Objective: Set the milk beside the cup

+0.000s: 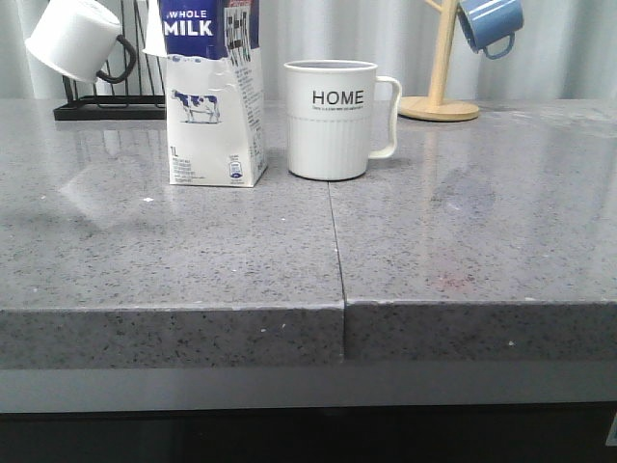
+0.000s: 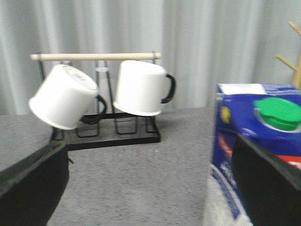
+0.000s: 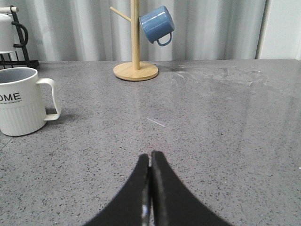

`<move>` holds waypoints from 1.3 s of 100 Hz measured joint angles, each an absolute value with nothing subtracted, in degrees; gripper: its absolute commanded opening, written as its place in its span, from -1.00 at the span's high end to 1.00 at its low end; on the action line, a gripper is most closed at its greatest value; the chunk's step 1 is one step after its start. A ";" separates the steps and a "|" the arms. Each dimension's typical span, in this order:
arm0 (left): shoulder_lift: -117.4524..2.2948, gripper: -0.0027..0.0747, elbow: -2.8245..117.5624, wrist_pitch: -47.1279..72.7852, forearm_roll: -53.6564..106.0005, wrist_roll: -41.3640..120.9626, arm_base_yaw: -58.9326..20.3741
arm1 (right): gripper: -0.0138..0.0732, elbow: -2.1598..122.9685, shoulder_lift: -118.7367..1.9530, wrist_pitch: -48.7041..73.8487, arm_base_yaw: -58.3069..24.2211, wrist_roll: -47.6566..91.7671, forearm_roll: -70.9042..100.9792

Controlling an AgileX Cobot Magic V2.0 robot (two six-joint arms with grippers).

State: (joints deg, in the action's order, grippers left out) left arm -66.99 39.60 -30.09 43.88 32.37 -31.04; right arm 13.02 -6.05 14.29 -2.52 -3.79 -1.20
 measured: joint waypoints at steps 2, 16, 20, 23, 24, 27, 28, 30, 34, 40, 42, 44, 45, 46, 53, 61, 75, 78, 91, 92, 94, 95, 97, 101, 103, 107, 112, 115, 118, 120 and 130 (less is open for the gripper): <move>-66.53 -0.81 39.60 -29.00 42.57 31.21 -29.78 | 0.96 13.02 -6.05 14.29 -2.52 -3.79 -1.20; -63.60 -0.81 39.35 -21.56 32.87 23.88 -22.23 | 0.96 13.02 -6.05 14.29 -2.52 -3.79 -1.20; -62.82 -0.81 39.35 -19.17 30.05 21.73 -20.33 | 0.96 13.02 -6.05 14.29 -2.52 -3.79 -1.20; -62.00 -0.81 39.35 -17.63 27.02 19.30 -19.13 | 0.96 13.02 -6.05 14.29 -2.52 -3.79 -1.20; -61.83 -0.81 39.35 -16.90 26.39 18.77 -18.56 | 0.96 13.02 -6.05 14.29 -2.52 -3.79 -1.20; -61.12 -0.81 39.35 -15.44 23.96 16.65 -17.44 | 0.96 13.02 -6.05 14.29 -2.52 -3.79 -1.20; -60.76 -0.81 39.35 -15.08 22.73 15.59 -17.19 | 0.96 13.02 -6.05 14.29 -2.52 -3.79 -1.20; -60.19 -0.81 39.35 -14.04 20.96 13.98 -16.40 | 0.96 13.02 -6.05 14.29 -2.52 -3.79 -1.20; -59.23 -0.81 39.35 -12.04 18.14 11.36 -14.97 | 0.96 13.02 -6.05 14.29 -2.52 -3.79 -1.20; -57.29 -0.81 39.24 -9.66 13.37 7.11 -13.34 | 0.96 13.02 -6.05 14.29 -2.52 -3.79 -1.20; -56.58 -0.81 39.10 -8.94 11.96 5.83 -12.82 | 0.96 13.02 -6.05 14.29 -2.52 -3.79 -1.20; -55.82 -0.81 38.88 -8.23 10.66 4.67 -12.35 | 0.96 13.02 -6.05 14.29 -2.52 -3.79 -1.20; -55.55 -0.81 38.80 -7.91 10.25 4.31 -12.07 | 0.96 13.02 -6.05 14.29 -2.52 -3.79 -1.20; -55.01 -0.81 38.61 -7.76 9.46 3.96 -11.94 | 0.96 13.02 -6.05 14.29 -2.52 -3.79 -1.20; -52.01 -0.81 37.32 -6.37 6.08 1.09 -10.83 | 0.96 13.02 -6.05 14.29 -2.52 -3.79 -1.20; -48.09 -0.81 35.01 -5.31 4.00 -1.14 -9.74 | 0.96 13.02 -6.05 14.29 -2.52 -3.79 -1.20; -39.52 -0.81 29.11 -4.21 2.60 -2.90 -7.06 | 0.96 13.02 -6.05 14.29 -2.52 -3.79 -1.20; -37.74 -0.81 27.81 -4.12 2.21 -2.97 -6.20 | 0.96 13.02 -6.05 14.29 -2.52 -3.79 -1.20; -29.35 -0.81 22.36 -1.92 1.15 -3.90 -3.09 | 0.96 13.02 -6.05 14.29 -2.52 -3.79 -1.20; -28.96 -0.81 22.13 -1.47 1.13 -4.04 -2.74 | 0.96 13.02 -6.05 14.29 -2.52 -3.79 -1.20; -27.77 -0.81 21.49 -0.80 0.76 -4.50 -2.24 | 0.96 13.02 -6.05 14.29 -2.52 -3.79 -1.20; -27.00 -0.81 21.29 -0.54 0.48 -4.70 -2.07 | 0.96 13.02 -6.05 14.29 -2.52 -3.79 -1.20; -26.26 -0.81 20.71 0.00 0.00 -5.39 -1.59 | 0.96 13.02 -6.05 14.29 -2.52 -3.79 -1.20; -24.13 -0.81 19.79 1.61 -0.57 -6.91 -0.69 | 0.96 13.02 -6.05 14.29 -2.52 -3.79 -1.20; -23.10 -0.81 19.42 2.14 -0.82 -7.49 -0.42 | 0.96 13.02 -6.05 14.29 -2.52 -3.79 -1.20; -21.11 -0.80 18.85 3.43 -1.26 -8.34 0.19 | 0.96 13.02 -6.05 14.29 -2.52 -3.79 -1.20; -19.01 -0.79 18.37 4.98 -1.40 -8.89 0.66 | 0.96 13.02 -6.05 14.29 -2.52 -3.79 -1.20; -17.94 -0.75 18.11 5.86 -1.49 -9.00 0.93 | 0.96 13.02 -6.05 14.29 -2.52 -3.79 -1.20; -16.76 -0.67 17.85 6.52 -1.54 -9.10 0.94 | 0.96 13.02 -6.05 14.29 -2.52 -3.79 -1.20; -16.33 -0.63 17.82 7.01 -1.64 -9.28 1.06 | 0.96 13.02 -6.05 14.29 -2.52 -3.79 -1.20; -14.04 -0.11 17.73 9.41 -1.64 -9.39 1.17 | 0.96 13.02 -6.05 14.29 -2.52 -3.79 -1.20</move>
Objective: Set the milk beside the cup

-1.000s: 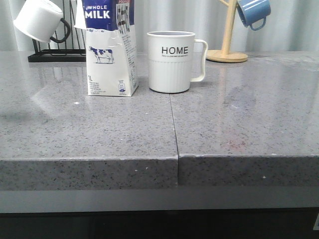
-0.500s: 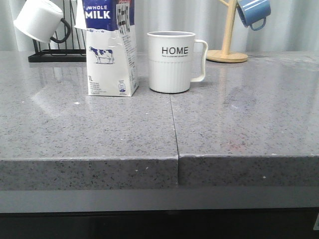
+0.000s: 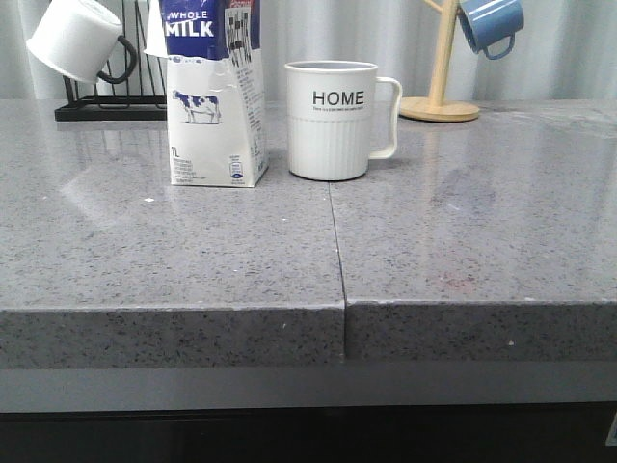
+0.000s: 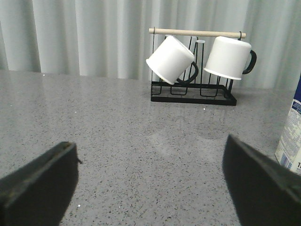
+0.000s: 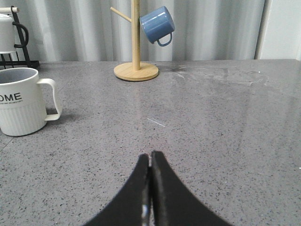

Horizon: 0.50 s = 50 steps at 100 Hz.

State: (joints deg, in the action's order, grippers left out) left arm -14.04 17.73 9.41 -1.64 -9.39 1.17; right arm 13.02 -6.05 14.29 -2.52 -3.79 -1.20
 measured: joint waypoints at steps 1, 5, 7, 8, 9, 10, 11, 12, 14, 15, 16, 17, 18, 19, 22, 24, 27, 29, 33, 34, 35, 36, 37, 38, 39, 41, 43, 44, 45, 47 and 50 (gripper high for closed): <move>-13.94 -0.07 17.73 9.53 -1.64 -9.39 1.17 | 0.96 13.02 -6.05 14.29 -2.52 -3.79 -1.20; -13.43 0.21 17.73 10.22 -1.64 -9.39 1.17 | 0.96 13.02 -6.05 14.29 -2.52 -3.79 -1.20; -13.27 0.35 17.73 10.55 -1.64 -9.39 1.17 | 0.96 13.02 -6.05 14.29 -2.52 -3.79 -1.20; -13.27 0.40 17.73 10.56 -1.64 -9.39 1.17 | 0.96 13.02 -6.05 14.29 -2.52 -3.79 -1.20; -13.27 0.50 17.73 10.84 -1.64 -9.43 1.17 | 0.96 13.02 -6.05 14.29 -2.52 -3.79 -1.20; -13.14 0.55 17.73 10.93 -1.64 -9.43 1.17 | 0.96 13.02 -6.05 14.29 -2.52 -3.79 -1.20; -13.15 0.60 17.73 11.10 -1.64 -9.43 1.17 | 0.96 13.02 -6.05 14.29 -2.52 -3.79 -1.20; -13.15 0.69 17.73 11.11 -1.64 -9.43 1.17 | 0.96 13.02 -6.05 14.29 -2.52 -3.79 -1.20; -13.13 0.84 17.73 11.40 -1.64 -9.43 1.17 | 0.96 13.02 -6.05 14.29 -2.52 -3.79 -1.20; -13.02 0.88 17.73 11.37 -1.64 -9.43 1.17 | 0.96 13.02 -6.05 14.29 -2.52 -3.79 -1.20; -13.02 0.97 17.73 11.56 -1.64 -9.43 1.17 | 0.96 13.02 -6.05 14.29 -2.52 -3.79 -1.20; -13.02 0.99 17.73 11.68 -1.64 -9.53 1.17 | 0.96 13.02 -6.05 14.29 -2.52 -3.79 -1.20; -13.02 0.98 17.73 11.81 -1.64 -9.52 1.17 | 0.96 13.02 -6.05 14.29 -2.52 -3.79 -1.20; -13.02 0.97 17.73 11.82 -1.64 -9.52 1.17 | 0.96 13.02 -6.05 14.29 -2.52 -3.79 -1.20; -12.92 0.99 17.73 12.08 -1.64 -9.52 1.17 | 0.96 13.02 -6.05 14.29 -2.52 -3.79 -1.20; -12.92 0.98 17.73 12.08 -1.64 -9.52 1.17 | 0.96 13.02 -6.05 14.29 -2.52 -3.79 -1.20; -12.92 0.98 17.73 12.20 -1.64 -9.52 1.17 | 0.96 13.02 -6.05 14.29 -2.52 -3.79 -1.20; -12.92 0.98 17.73 12.20 -1.64 -9.52 1.17 | 0.96 13.02 -6.05 14.29 -2.52 -3.79 -1.20; -12.92 0.98 17.73 12.20 -1.64 -9.52 1.17 | 0.96 13.02 -6.05 14.29 -2.52 -3.79 -1.20; -12.92 0.98 17.73 12.20 -1.64 -9.52 1.17 | 0.96 13.02 -6.05 14.29 -2.52 -3.79 -1.20; -12.92 0.98 17.73 12.20 -1.64 -9.52 1.17 | 0.96 13.02 -6.05 14.29 -2.52 -3.79 -1.20; -12.92 0.99 17.73 12.20 -1.64 -9.52 1.17 | 0.96 13.02 -6.05 14.29 -2.52 -3.79 -1.20; -12.92 0.98 17.73 12.20 -1.64 -9.52 1.17 | 0.96 13.02 -6.05 14.29 -2.52 -3.79 -1.20; -12.92 0.98 17.73 12.20 -1.64 -9.52 1.17 | 0.96 13.02 -6.05 14.29 -2.52 -3.79 -1.20; -12.92 0.98 17.73 12.20 -1.64 -9.52 1.17 | 0.96 13.02 -6.05 14.29 -2.52 -3.79 -1.20; -12.92 0.98 17.73 12.20 -1.64 -9.52 1.17 | 0.96 13.02 -6.05 14.29 -2.52 -3.79 -1.20; -12.92 0.98 17.73 12.20 -1.64 -9.52 1.17 | 0.96 13.02 -6.05 14.29 -2.52 -3.79 -1.20; -12.92 0.98 17.73 12.30 -1.64 -9.52 1.17 | 0.96 13.02 -6.05 14.29 -2.52 -3.79 -1.20; -12.92 0.98 17.73 12.28 -1.64 -9.52 1.17 | 0.96 13.02 -6.05 14.29 -2.52 -3.79 -1.20; -12.92 0.98 17.73 12.28 -1.64 -9.52 1.17 | 0.96 13.02 -6.05 14.29 -2.52 -3.79 -1.20; -12.92 0.98 17.73 12.43 -1.64 -9.52 1.17 | 0.96 13.02 -6.05 14.29 -2.52 -3.79 -1.20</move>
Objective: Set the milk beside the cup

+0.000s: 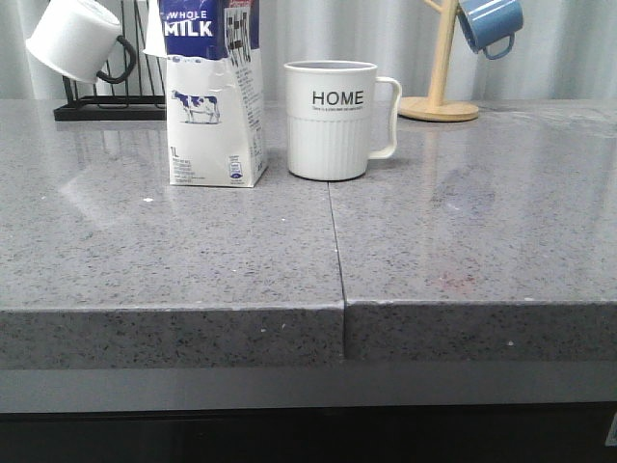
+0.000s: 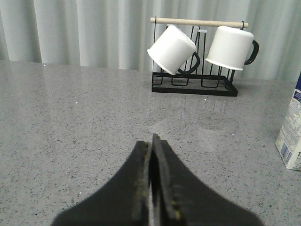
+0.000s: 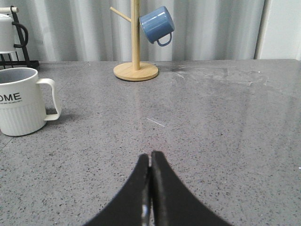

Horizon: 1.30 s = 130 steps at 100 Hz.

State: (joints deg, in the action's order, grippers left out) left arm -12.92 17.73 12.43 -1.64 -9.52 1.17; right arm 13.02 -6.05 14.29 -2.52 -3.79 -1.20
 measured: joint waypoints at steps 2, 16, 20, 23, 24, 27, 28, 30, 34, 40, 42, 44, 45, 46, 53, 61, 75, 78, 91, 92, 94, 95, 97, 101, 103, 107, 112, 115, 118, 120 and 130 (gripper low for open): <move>-12.92 0.98 17.73 12.43 -1.68 -9.56 1.17 | 0.96 13.02 -6.05 14.29 -2.52 -3.79 -1.20; -12.92 0.98 17.73 12.43 -1.68 -9.65 1.17 | 0.96 13.02 -6.05 14.29 -2.52 -3.79 -1.20; -12.92 0.98 17.73 12.43 -1.68 -9.65 1.17 | 0.96 13.02 -6.05 14.29 -2.52 -3.79 -1.20; -12.92 0.98 17.73 12.43 -1.68 -9.65 1.17 | 0.96 13.02 -6.05 14.29 -2.52 -3.79 -1.20; -12.92 0.98 17.73 12.43 -1.68 -9.65 1.17 | 0.96 13.02 -6.05 14.29 -2.52 -3.79 -1.20; -12.92 0.98 17.73 12.43 -1.80 -9.65 1.17 | 0.96 13.02 -6.05 14.29 -2.52 -3.79 -1.20; -12.92 0.98 17.73 12.43 -1.78 -9.65 1.17 | 0.96 13.02 -6.05 14.29 -2.52 -3.79 -1.20; -12.92 0.98 17.73 12.46 -1.82 -9.65 1.17 | 0.96 13.02 -6.05 14.29 -2.52 -3.79 -1.20; -12.92 0.98 17.73 12.46 -2.09 -9.65 1.17 | 0.96 13.02 -6.05 14.29 -2.52 -3.79 -1.20; -12.92 0.98 17.73 12.46 -2.11 -9.65 1.17 | 0.96 13.02 -6.05 14.29 -2.52 -3.79 -1.20; -12.92 0.99 17.73 12.46 -2.22 -9.65 1.17 | 0.96 13.02 -6.05 14.29 -2.52 -3.79 -1.20; -12.92 0.99 17.73 12.46 -2.22 -9.65 1.17 | 0.96 13.02 -6.05 14.29 -2.52 -3.79 -1.20; -12.92 0.98 17.73 12.46 -2.22 -9.65 1.17 | 0.96 13.02 -6.05 14.29 -2.52 -3.79 -1.20; -12.92 0.98 17.73 12.46 -2.22 -9.65 1.17 | 0.96 13.02 -6.05 14.29 -2.52 -3.79 -1.20; -12.92 0.98 17.15 12.33 -2.61 -9.65 1.17 | 0.96 13.02 -6.05 14.29 -2.52 -3.79 -1.20; -12.79 0.99 15.26 12.19 -4.90 -9.65 0.85 | 0.96 13.02 -6.05 14.29 -2.52 -3.79 -1.20; -11.00 0.99 10.04 9.16 -9.47 -9.69 -1.57 | 0.96 13.02 -6.05 14.29 -2.52 -3.79 -1.20; -10.14 0.98 8.92 7.97 -9.83 -9.69 -2.06 | 0.96 13.02 -6.05 14.29 -2.52 -3.79 -1.20; -6.15 0.99 4.06 5.94 -10.36 -9.69 -3.32 | 0.96 13.02 -6.05 14.29 -2.52 -3.79 -1.20; -5.66 0.99 3.55 5.73 -10.36 -9.69 -3.42 | 0.96 13.02 -6.05 14.29 -2.52 -3.79 -1.20; -5.17 0.98 2.80 5.60 -10.36 -9.69 -3.42 | 0.96 13.02 -6.05 14.29 -2.52 -3.79 -1.20; -4.68 0.98 2.55 5.61 -10.44 -9.69 -3.42 | 0.96 13.02 -6.05 14.29 -2.52 -3.79 -1.20; -3.92 0.98 1.83 5.50 -10.44 -9.69 -3.42 | 0.96 13.02 -6.05 14.29 -2.52 -3.79 -1.20; -2.58 0.98 0.61 5.53 -10.44 -9.69 -3.42 | 0.96 13.02 -6.05 14.29 -2.52 -3.79 -1.20; -1.77 0.98 0.48 6.00 -10.48 -9.69 -3.42 | 0.96 13.02 -6.05 14.29 -2.52 -3.79 -1.20; -0.53 0.98 0.48 5.96 -10.48 -9.69 -3.42 | 0.96 13.02 -6.05 14.29 -2.52 -3.79 -1.20; 0.29 0.98 0.48 5.08 -10.58 -9.69 -3.42 | 0.96 13.02 -6.05 14.29 -2.52 -3.79 -1.20; 0.30 0.98 0.48 4.78 -10.58 -9.69 -3.42 | 0.96 13.02 -6.05 14.29 -2.52 -3.79 -1.20; 0.30 0.98 0.48 4.73 -10.58 -9.69 -3.42 | 0.96 13.02 -6.05 14.29 -2.52 -3.79 -1.20; 0.30 0.98 0.48 4.73 -10.60 -9.69 -3.42 | 0.96 13.02 -6.05 14.29 -2.52 -3.79 -1.20; 0.30 0.98 0.38 4.68 -10.81 -9.69 -3.42 | 0.96 13.02 -6.05 14.29 -2.52 -3.79 -1.20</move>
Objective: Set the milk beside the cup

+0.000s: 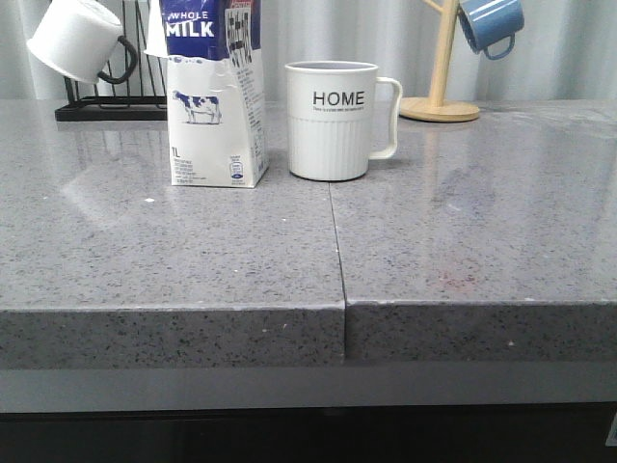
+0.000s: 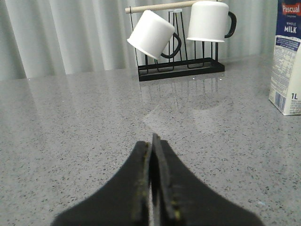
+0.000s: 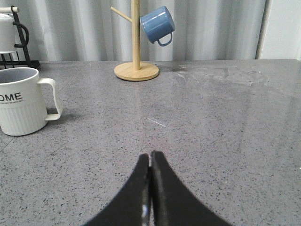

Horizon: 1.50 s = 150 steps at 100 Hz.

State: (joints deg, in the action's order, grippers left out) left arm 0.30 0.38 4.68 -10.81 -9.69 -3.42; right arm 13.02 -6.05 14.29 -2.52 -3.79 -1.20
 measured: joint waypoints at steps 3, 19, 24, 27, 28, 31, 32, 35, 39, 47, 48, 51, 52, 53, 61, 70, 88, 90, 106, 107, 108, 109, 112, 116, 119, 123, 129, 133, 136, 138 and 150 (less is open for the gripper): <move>0.30 0.98 0.38 4.68 -10.81 -9.69 -3.42 | 0.96 13.02 -6.05 14.29 -2.52 -3.79 -1.20; 0.30 0.99 0.38 4.59 -10.81 -9.69 -3.42 | 0.96 13.02 -6.05 14.29 -2.52 -3.79 -1.20; 0.30 0.98 0.38 4.59 -10.81 -9.69 -3.42 | 0.96 13.02 -6.05 14.29 -2.52 -3.79 -1.20; 0.30 0.98 0.38 4.59 -10.81 -9.69 -3.42 | 0.96 13.02 -6.05 14.29 -2.52 -3.79 -1.20; 0.30 0.98 0.38 4.59 -10.81 -9.69 -3.42 | 0.96 13.02 -6.05 14.29 -2.52 -3.79 -1.20; 0.30 0.99 0.38 4.59 -10.81 -9.69 -3.42 | 0.96 13.02 -6.05 14.29 -2.52 -3.79 -1.20; 0.30 0.98 0.38 4.59 -10.81 -9.69 -3.42 | 0.96 13.02 -6.05 14.29 -2.52 -3.79 -1.20; 0.30 0.99 0.38 4.59 -10.81 -9.69 -3.42 | 0.96 13.02 -6.05 14.29 -2.52 -3.79 -1.20; 0.30 0.98 0.38 4.59 -10.81 -9.69 -3.42 | 0.96 13.02 -6.05 14.29 -2.52 -3.79 -1.20; 0.30 0.99 0.38 4.59 -10.81 -9.69 -3.42 | 0.96 13.02 -6.05 14.29 -2.52 -3.79 -1.20; 0.30 0.98 0.38 4.59 -10.81 -9.69 -3.42 | 0.96 13.02 -6.05 14.29 -2.52 -3.79 -1.20; 0.30 0.98 0.38 4.59 -10.81 -9.69 -3.42 | 0.96 13.02 -6.05 14.29 -2.52 -3.79 -1.20; 0.30 0.98 0.38 4.59 -10.81 -9.69 -3.42 | 0.96 13.02 -6.05 14.29 -2.52 -3.79 -1.20; 0.30 0.99 0.38 4.59 -10.81 -9.69 -3.42 | 0.96 13.02 -6.05 14.29 -2.52 -3.79 -1.20; 0.30 0.98 0.38 4.59 -10.81 -9.69 -3.42 | 0.96 13.02 -6.05 14.29 -2.52 -3.79 -1.20; 0.30 0.99 0.38 4.59 -10.81 -9.69 -3.42 | 0.96 13.02 -6.05 14.29 -2.52 -3.79 -1.20; 0.30 0.99 0.38 4.59 -10.71 -9.69 -3.42 | 0.96 13.02 -6.05 14.29 -2.52 -3.79 -1.20; 0.30 0.98 0.38 4.59 -10.71 -9.69 -3.42 | 0.96 13.02 -6.05 14.29 -2.52 -3.79 -1.20; 0.30 0.98 0.38 4.59 -10.71 -9.69 -3.42 | 0.96 12.02 -6.05 13.25 -2.52 -2.04 -0.76; 0.30 0.99 0.38 4.59 -10.71 -9.69 -3.42 | 0.96 11.84 -6.05 13.22 -2.52 -1.83 -0.49; 0.30 0.99 0.38 4.59 -10.71 -9.69 -3.42 | 0.96 11.62 -6.05 12.99 -2.52 -1.64 -0.35; 0.30 0.98 0.38 4.59 -10.71 -9.69 -3.42 | 0.96 11.51 -6.05 12.86 -2.52 -1.21 0.00; 0.30 0.99 0.38 4.59 -10.71 -9.69 -3.42 | 0.96 10.83 -5.91 12.32 -2.63 -0.41 0.57; 0.30 0.98 0.38 4.59 -10.71 -9.69 -3.42 | 0.96 10.01 -5.29 11.55 -2.74 0.49 1.19; 0.30 0.99 0.38 4.59 -10.71 -9.69 -3.42 | 0.96 9.05 -4.63 11.18 -2.89 0.90 1.34; 0.30 0.98 0.38 4.59 -10.71 -9.69 -3.42 | 0.96 8.03 -3.20 10.92 -2.97 1.34 1.43; 0.30 0.99 0.38 4.59 -10.71 -9.69 -3.42 | 0.96 6.10 -0.94 10.63 -2.97 1.73 1.54; 0.30 0.98 0.38 4.59 -10.71 -9.69 -3.42 | 0.96 4.80 0.06 10.27 -3.02 1.73 1.54; 0.30 0.99 0.38 4.47 -10.71 -9.69 -3.42 | 0.96 3.97 0.38 9.83 -3.02 1.73 1.54; 0.30 0.98 0.38 4.46 -10.71 -9.69 -3.42 | 0.96 3.39 0.50 9.76 -3.02 1.81 1.54; 0.30 0.98 0.38 4.38 -10.71 -9.69 -3.42 | 0.96 -0.06 0.63 8.66 -3.11 1.81 1.44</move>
